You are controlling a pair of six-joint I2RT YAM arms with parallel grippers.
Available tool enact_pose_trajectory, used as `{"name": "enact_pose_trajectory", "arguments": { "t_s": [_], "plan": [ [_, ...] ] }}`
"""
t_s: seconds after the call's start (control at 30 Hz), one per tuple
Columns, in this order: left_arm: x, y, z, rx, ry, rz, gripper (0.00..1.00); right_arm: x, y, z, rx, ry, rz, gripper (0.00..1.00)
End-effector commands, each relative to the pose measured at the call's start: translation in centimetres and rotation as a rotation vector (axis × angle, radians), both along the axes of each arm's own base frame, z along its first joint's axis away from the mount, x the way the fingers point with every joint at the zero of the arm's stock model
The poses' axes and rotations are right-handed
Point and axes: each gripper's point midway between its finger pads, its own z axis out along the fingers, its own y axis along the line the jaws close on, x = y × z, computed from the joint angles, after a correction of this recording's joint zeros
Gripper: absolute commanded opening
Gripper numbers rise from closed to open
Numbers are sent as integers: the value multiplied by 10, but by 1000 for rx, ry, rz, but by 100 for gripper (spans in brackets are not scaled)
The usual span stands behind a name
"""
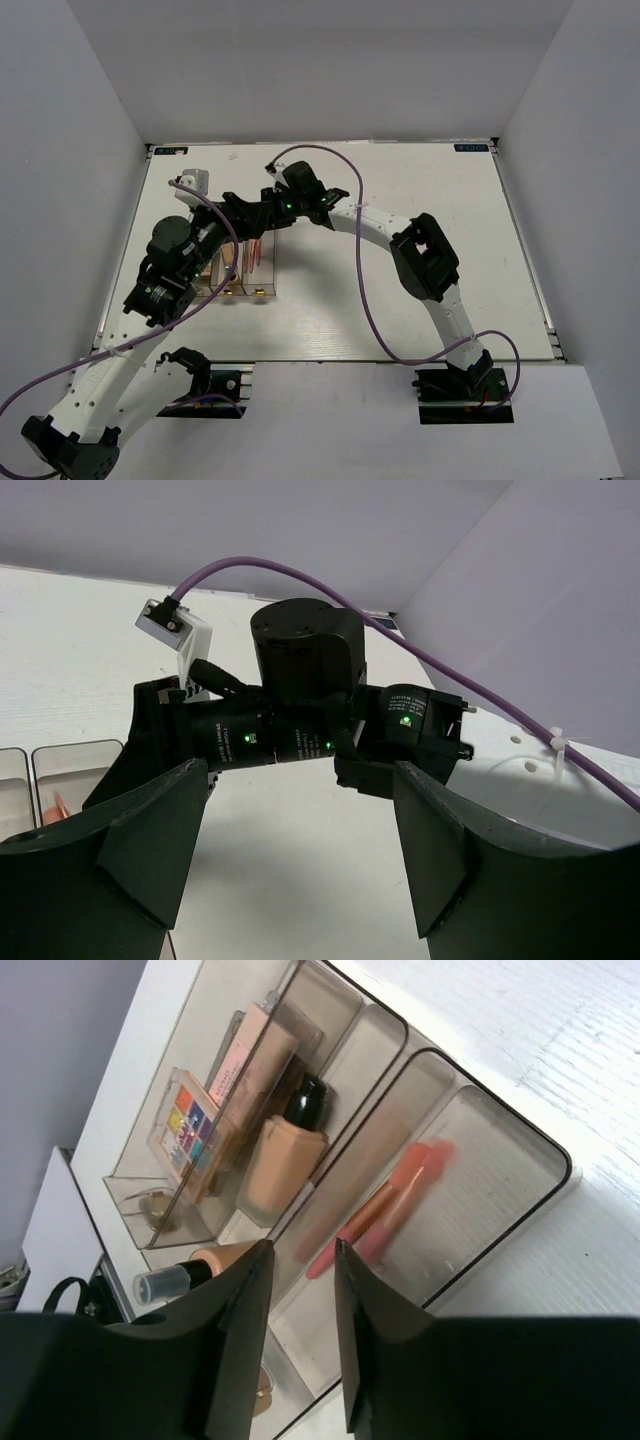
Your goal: Organize the makeup
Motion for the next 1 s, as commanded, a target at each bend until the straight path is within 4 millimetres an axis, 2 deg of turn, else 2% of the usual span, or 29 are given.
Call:
{"name": "enact_pose_trajectory", "arguments": {
  "t_s": [0.0, 0.13, 0.23, 0.27, 0.33, 0.37, 0.4, 0.5, 0.53, 0.6, 0.63, 0.67, 0.7, 0.73, 0.77, 0.8, 0.83, 0.87, 0.9, 0.93, 0.97],
  "plan": [
    [-7, 0, 0, 1, 9, -13, 84, 6, -3, 1, 7, -23, -37, 39],
    [-11, 3, 3, 5, 14, -13, 84, 4, -5, 2, 10, -31, -25, 40],
    [-14, 5, 5, 12, 26, -11, 85, 6, -6, 29, 55, -132, 48, 44],
    [-16, 5, 2, 14, 38, -11, 84, 10, -10, 48, 73, -185, 62, 46],
    [-16, 5, -2, 12, 57, -12, 84, 20, -20, 70, 88, -260, 80, 56],
    [-17, 4, -5, 11, 66, -15, 84, 25, -27, 85, 81, -331, 92, 64],
    [-17, 4, -6, 8, 71, -15, 84, 35, -38, 90, 55, -361, 64, 89],
    [-19, -5, -12, -1, 90, -65, 84, 49, -74, 100, -53, -429, 17, 89],
    [-19, -7, -11, -6, 88, -71, 85, 53, -95, 100, -108, -419, -9, 89],
    [-16, -8, -13, -5, 93, -73, 85, 63, -124, 93, -216, -451, -50, 89],
    [-15, -10, -13, -6, 90, -76, 85, 67, -140, 96, -256, -460, -77, 89],
    [-13, -11, -15, -4, 95, -77, 85, 62, -154, 87, -328, -439, -72, 89],
    [-11, -12, -15, -5, 98, -79, 85, 69, -173, 85, -402, -464, -99, 89],
    [-11, -14, -15, -10, 97, -84, 85, 70, -187, 89, -433, -461, -126, 89],
    [-9, -15, -17, -12, 105, -84, 86, 66, -204, 78, -482, -425, -142, 89],
    [-7, -19, -21, -15, 121, -96, 88, 65, -215, 78, -499, -423, -160, 89],
    [-5, -21, -22, -17, 128, -98, 89, 66, -234, 92, -488, -439, -205, 89],
    [-5, -25, -24, -18, 136, -113, 92, 64, -248, 78, -515, -440, -237, 89],
    [-2, -30, -30, -19, 160, -124, 94, 62, -259, 78, -519, -458, -268, 89],
    [0, -33, -32, -23, 168, -130, 97, 55, -270, 98, -491, -508, -304, 89],
    [2, -35, -33, -26, 174, -138, 98, 56, -288, 100, -494, -526, -354, 89]
  ]
}}
